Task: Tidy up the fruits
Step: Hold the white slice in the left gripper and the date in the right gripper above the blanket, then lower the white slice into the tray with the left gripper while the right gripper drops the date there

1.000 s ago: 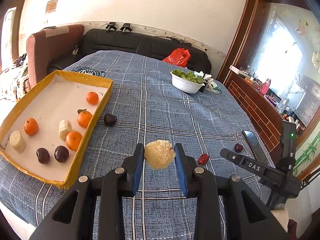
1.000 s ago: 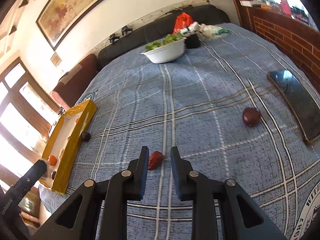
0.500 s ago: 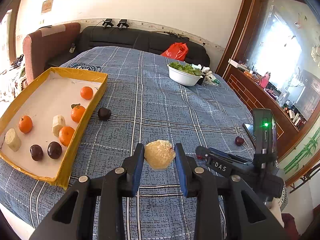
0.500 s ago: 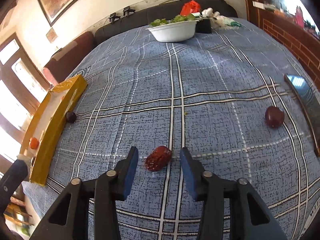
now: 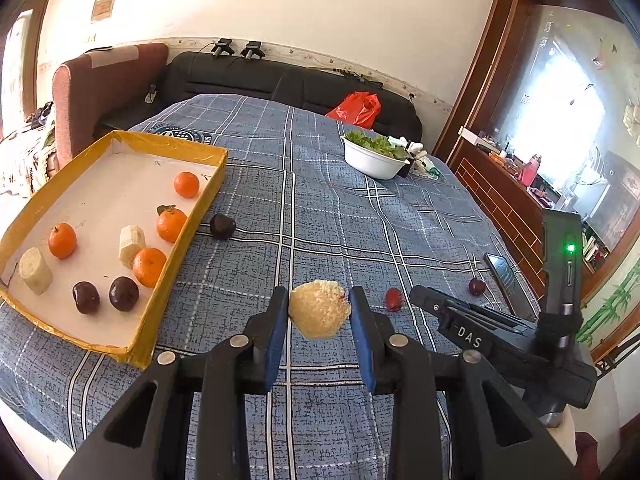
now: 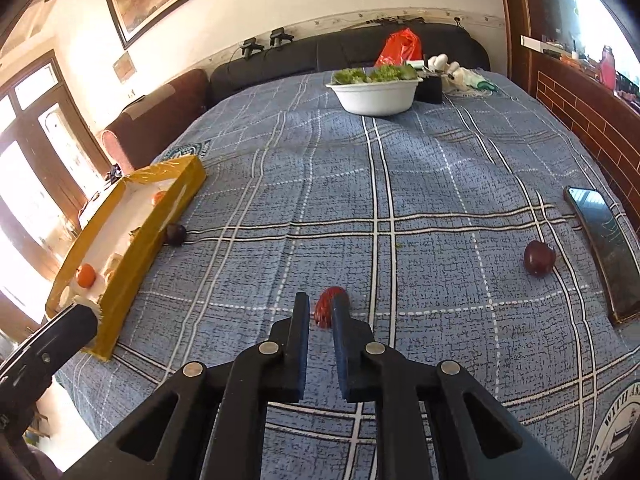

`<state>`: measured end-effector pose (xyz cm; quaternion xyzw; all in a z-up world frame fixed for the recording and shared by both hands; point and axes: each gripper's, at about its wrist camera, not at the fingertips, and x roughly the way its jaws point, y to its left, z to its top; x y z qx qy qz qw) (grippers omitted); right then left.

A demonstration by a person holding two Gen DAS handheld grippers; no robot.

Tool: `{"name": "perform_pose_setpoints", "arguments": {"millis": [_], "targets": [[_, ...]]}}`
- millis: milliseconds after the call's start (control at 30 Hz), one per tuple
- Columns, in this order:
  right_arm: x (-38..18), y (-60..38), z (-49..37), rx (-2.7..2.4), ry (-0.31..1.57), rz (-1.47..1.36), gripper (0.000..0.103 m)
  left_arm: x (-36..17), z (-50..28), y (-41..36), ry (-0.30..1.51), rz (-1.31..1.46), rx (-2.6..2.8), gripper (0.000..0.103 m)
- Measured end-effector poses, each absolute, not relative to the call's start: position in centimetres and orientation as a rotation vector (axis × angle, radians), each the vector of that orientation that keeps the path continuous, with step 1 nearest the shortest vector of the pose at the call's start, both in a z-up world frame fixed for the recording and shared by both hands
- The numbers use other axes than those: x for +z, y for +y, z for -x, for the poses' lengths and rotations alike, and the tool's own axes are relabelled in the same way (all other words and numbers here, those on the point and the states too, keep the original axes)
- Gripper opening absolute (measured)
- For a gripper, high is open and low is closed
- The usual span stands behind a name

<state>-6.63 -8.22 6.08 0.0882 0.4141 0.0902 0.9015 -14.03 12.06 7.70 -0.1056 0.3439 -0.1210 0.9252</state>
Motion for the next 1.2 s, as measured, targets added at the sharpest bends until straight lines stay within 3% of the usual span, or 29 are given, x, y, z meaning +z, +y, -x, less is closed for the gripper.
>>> {"name": "perform_pose_setpoints", "arguments": {"millis": [100, 233, 500, 667, 700, 733, 800, 1200], "targets": [[6.4, -8.5, 6.6, 0.207, 0.852, -0.218, 0.014, 7.8, 14.3, 12.8, 0.702, 0.232, -0.244, 0.03], [5.3, -10.3, 5.9, 0.203, 0.911, -0.343, 0.043, 7.7, 14.5, 13.6, 0.7, 0.252, -0.236, 0.03], [4.2, -9.2, 4.3, 0.182, 0.951, -0.304, 0.046, 7.0, 14.1, 13.9, 0.72, 0.268, -0.242, 0.03], [2.9, -8.1, 2.5, 0.146, 0.981, -0.261, 0.046, 6.8, 13.7, 14.2, 0.725, 0.27, -0.24, 0.03], [2.8, -7.8, 2.4, 0.142, 0.978, -0.238, 0.041, 6.8, 13.7, 14.3, 0.726, 0.275, -0.237, 0.03], [2.8, -7.4, 2.4, 0.138, 0.97, -0.215, 0.025, 6.7, 13.6, 14.4, 0.726, 0.279, -0.235, 0.03], [2.8, -6.9, 2.5, 0.144, 0.975, -0.189, 0.022, 6.6, 13.3, 14.8, 0.728, 0.294, -0.236, 0.03], [7.2, -1.9, 4.1, 0.325, 0.903, -0.138, 0.023, 7.9, 13.4, 19.9, 0.671, 0.346, -0.178, 0.03]]}}
